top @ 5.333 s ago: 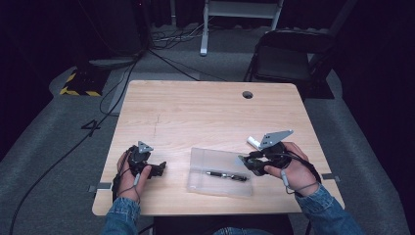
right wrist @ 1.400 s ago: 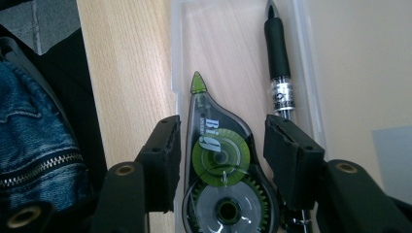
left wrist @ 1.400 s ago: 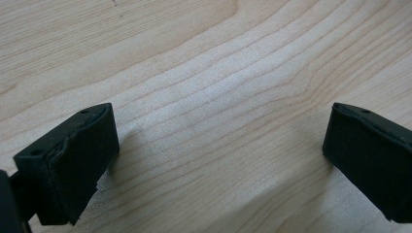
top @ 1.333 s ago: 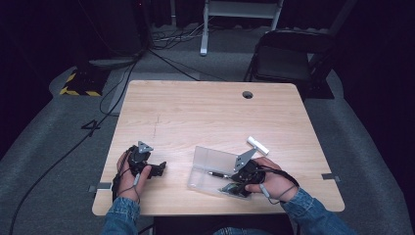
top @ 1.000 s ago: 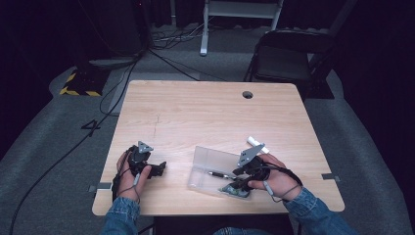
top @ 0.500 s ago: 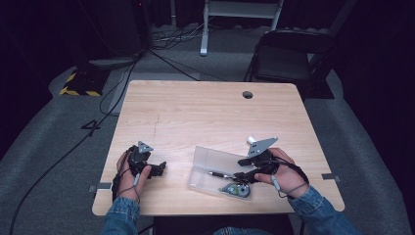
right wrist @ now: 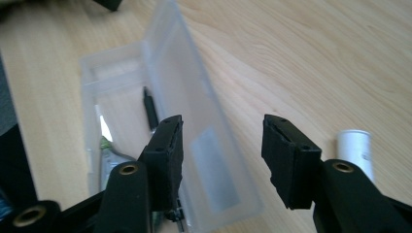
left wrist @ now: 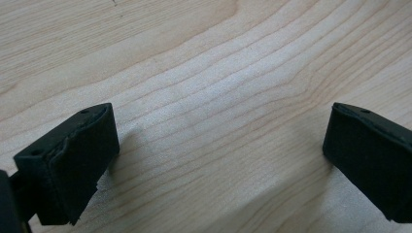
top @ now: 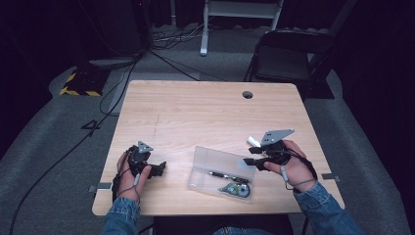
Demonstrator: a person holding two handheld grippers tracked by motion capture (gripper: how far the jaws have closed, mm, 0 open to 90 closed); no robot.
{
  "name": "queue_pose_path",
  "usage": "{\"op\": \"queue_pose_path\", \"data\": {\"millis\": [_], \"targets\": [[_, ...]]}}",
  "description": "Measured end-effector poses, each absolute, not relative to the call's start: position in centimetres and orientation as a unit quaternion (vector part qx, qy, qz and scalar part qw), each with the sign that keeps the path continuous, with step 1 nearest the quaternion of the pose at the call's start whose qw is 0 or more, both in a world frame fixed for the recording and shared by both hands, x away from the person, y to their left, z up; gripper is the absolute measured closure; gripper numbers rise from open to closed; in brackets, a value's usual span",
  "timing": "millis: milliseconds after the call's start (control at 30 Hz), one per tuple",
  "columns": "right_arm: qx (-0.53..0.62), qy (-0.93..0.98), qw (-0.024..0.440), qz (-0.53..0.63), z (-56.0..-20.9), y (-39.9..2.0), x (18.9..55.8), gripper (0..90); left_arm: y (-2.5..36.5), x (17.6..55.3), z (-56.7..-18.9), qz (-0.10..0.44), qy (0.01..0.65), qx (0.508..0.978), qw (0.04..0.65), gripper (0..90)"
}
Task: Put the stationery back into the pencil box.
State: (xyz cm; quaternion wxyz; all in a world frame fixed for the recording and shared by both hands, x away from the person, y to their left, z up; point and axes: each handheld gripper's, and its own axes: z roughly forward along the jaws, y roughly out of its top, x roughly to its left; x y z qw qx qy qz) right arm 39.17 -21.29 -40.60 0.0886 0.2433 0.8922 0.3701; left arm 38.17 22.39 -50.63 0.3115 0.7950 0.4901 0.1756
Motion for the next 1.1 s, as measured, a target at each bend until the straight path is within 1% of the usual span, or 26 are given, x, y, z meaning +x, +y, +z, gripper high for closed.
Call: {"op": "queue_pose_path", "data": {"millis": [200,433,800,1000,1100], "targets": [[0.279,0.879,0.115,0.368,-40.8,-22.8,40.3,50.6,22.4,38.2,-50.6,0.176,0.490,0.795,0.311,0.1],[0.306,0.872,0.132,0.358,-41.7,-24.1,41.5,49.6,22.4,38.2,-50.6,0.176,0.490,0.795,0.311,0.1],[0.360,0.855,0.156,0.338,-44.0,-26.1,43.5,39.5,22.4,38.2,-50.6,0.176,0.489,0.795,0.311,0.1],[0.368,0.857,0.155,0.325,-45.0,-26.5,44.1,40.1,22.4,38.2,-50.6,0.176,0.489,0.795,0.311,0.1],[0.376,0.857,0.156,0.316,-45.6,-26.8,44.5,42.5,22.4,38.2,-50.6,0.176,0.489,0.796,0.311,0.1]]}}
